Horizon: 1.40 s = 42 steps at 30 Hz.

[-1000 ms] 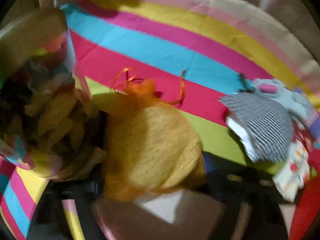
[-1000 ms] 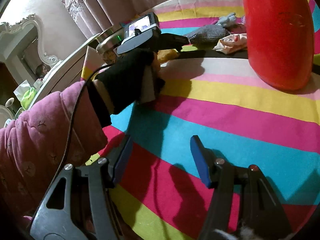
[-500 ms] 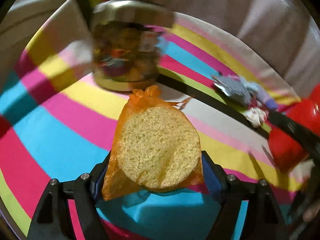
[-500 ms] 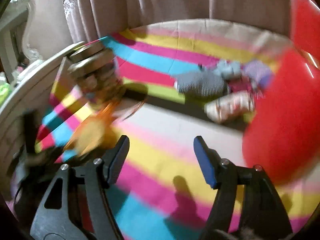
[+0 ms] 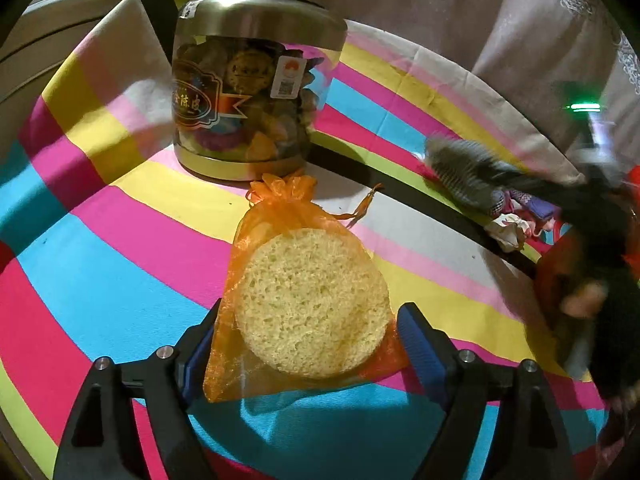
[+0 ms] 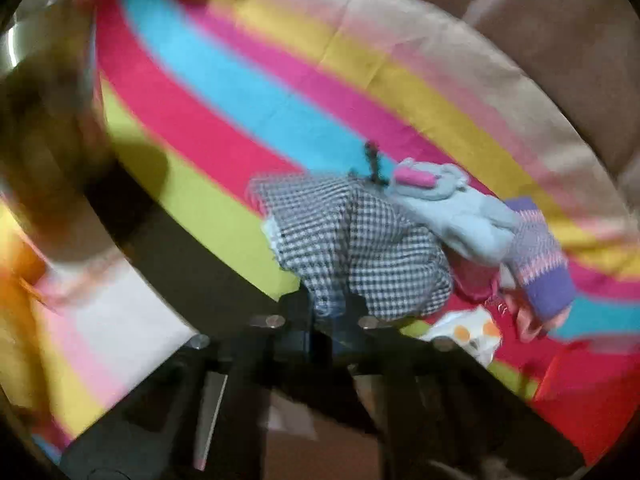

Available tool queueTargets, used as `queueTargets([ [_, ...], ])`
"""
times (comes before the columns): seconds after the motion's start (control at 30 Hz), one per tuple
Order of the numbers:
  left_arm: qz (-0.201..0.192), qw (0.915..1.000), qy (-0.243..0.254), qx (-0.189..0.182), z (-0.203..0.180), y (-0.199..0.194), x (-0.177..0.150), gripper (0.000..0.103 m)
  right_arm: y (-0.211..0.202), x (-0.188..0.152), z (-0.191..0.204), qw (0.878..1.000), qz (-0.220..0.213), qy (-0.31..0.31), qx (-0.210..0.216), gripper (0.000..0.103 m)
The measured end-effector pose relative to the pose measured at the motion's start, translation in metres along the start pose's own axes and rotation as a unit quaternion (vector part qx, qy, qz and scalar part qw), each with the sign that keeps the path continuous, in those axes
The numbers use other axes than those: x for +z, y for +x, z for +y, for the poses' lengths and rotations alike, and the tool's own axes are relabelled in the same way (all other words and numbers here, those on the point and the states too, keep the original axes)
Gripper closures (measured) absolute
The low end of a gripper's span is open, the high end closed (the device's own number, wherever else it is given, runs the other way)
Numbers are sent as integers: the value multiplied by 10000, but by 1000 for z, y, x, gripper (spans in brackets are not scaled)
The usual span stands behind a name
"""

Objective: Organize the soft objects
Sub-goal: 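Grasp the black-and-white checked cloth with the right gripper while the left gripper holds the orange bag, then carry the orange bag and checked cloth to the white box and open both grippers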

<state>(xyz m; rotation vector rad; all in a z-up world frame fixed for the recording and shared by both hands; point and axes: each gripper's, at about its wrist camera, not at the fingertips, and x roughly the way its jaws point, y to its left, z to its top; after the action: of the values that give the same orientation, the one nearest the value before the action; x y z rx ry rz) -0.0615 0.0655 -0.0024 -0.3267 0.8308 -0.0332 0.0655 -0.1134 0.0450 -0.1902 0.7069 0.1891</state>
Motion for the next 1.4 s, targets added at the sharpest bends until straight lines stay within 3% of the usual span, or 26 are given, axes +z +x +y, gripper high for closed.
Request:
queueTargets([
  [0.07, -2, 10000, -1, 3, 2, -3, -2, 19, -53, -12, -13, 9952, -451, 544, 682, 94],
  [0.13, -4, 10000, -8, 14, 1, -3, -1, 19, -88, -28, -21, 9883, -707, 777, 1108, 94],
  [0.2, -4, 10000, -8, 14, 1, -3, -1, 19, -124, -51, -28, 9839, -860, 890, 1288, 94],
  [0.4, 1, 10000, 0, 32, 1, -3, -1, 19, -167, -97, -48, 9747, -780, 1415, 1544, 94],
  [0.67, 28, 9999, 69, 116, -2, -2, -1, 19, -164, -146, -62, 9716, -604, 1869, 1319, 93],
  [0.93, 139, 9982, 357, 459, -11, 4, -2, 19, -159, -153, -46, 9713, -594, 1749, 1501, 93],
  [1.03, 396, 9913, 888, 891, -31, 15, -5, 8, -161, -155, -47, 9699, -622, 1777, 1542, 93],
  [1.07, 434, 9912, 900, 873, -33, 17, -4, 3, -162, -156, -47, 9689, -629, 1807, 1569, 93],
  [1.13, 493, 9918, 830, 835, -32, 19, -1, 0, -165, -157, -47, 9686, -640, 1815, 1577, 93],
  [1.4, 835, 9872, 366, 1310, -33, 46, 29, 0, -173, -159, -42, 9704, -679, 1661, 1617, 92],
])
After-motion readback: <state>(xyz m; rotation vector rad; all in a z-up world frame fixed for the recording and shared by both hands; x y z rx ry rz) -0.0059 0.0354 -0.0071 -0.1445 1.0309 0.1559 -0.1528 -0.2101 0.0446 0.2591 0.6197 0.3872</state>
